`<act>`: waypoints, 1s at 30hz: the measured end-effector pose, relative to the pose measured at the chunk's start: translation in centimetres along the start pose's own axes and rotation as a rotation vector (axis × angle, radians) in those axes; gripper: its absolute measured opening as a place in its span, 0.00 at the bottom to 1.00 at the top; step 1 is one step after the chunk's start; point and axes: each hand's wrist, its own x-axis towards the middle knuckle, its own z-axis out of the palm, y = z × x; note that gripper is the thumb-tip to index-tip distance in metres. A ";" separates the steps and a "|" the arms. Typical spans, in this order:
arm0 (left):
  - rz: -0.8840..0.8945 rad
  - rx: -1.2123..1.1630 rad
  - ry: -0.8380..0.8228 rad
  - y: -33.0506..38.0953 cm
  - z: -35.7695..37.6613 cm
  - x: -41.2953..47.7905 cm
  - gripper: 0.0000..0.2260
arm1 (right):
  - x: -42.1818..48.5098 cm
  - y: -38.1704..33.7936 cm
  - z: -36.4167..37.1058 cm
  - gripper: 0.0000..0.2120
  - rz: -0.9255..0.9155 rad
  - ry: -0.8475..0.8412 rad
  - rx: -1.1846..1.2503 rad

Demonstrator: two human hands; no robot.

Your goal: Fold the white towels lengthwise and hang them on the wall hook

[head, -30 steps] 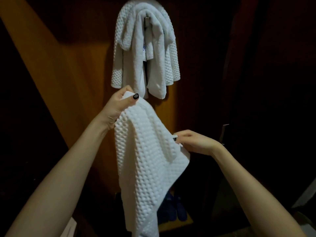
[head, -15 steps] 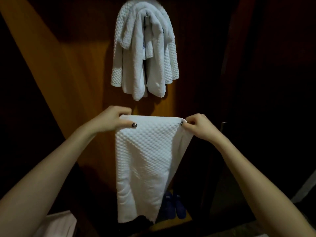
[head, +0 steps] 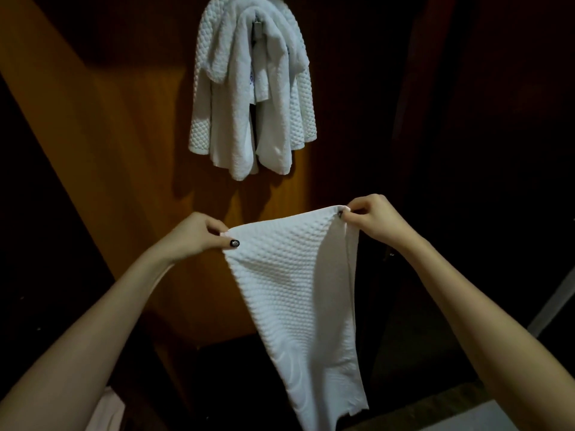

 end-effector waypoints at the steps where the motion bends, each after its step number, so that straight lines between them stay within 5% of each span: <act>1: 0.024 0.049 0.093 0.5 0.5 0.3 0.05 | 0.0 0.3 -0.2 0.15 0.029 0.003 -0.003; 5: 0.114 0.150 0.341 2.7 2.3 1.0 0.09 | -0.4 1.9 -0.9 0.14 0.170 -0.028 -0.039; 16: 0.122 0.079 0.251 3.3 0.3 0.2 0.11 | -1.8 3.5 3.7 0.13 0.163 -0.267 -0.061; 25: 0.139 0.458 0.536 2.4 -2.1 -1.0 0.09 | 0.3 -0.5 8.8 0.13 0.032 -0.497 -0.061; 30: 0.117 0.325 0.585 1.5 -2.8 -0.9 0.08 | 0.6 -1.1 11.2 0.13 0.115 -0.440 0.021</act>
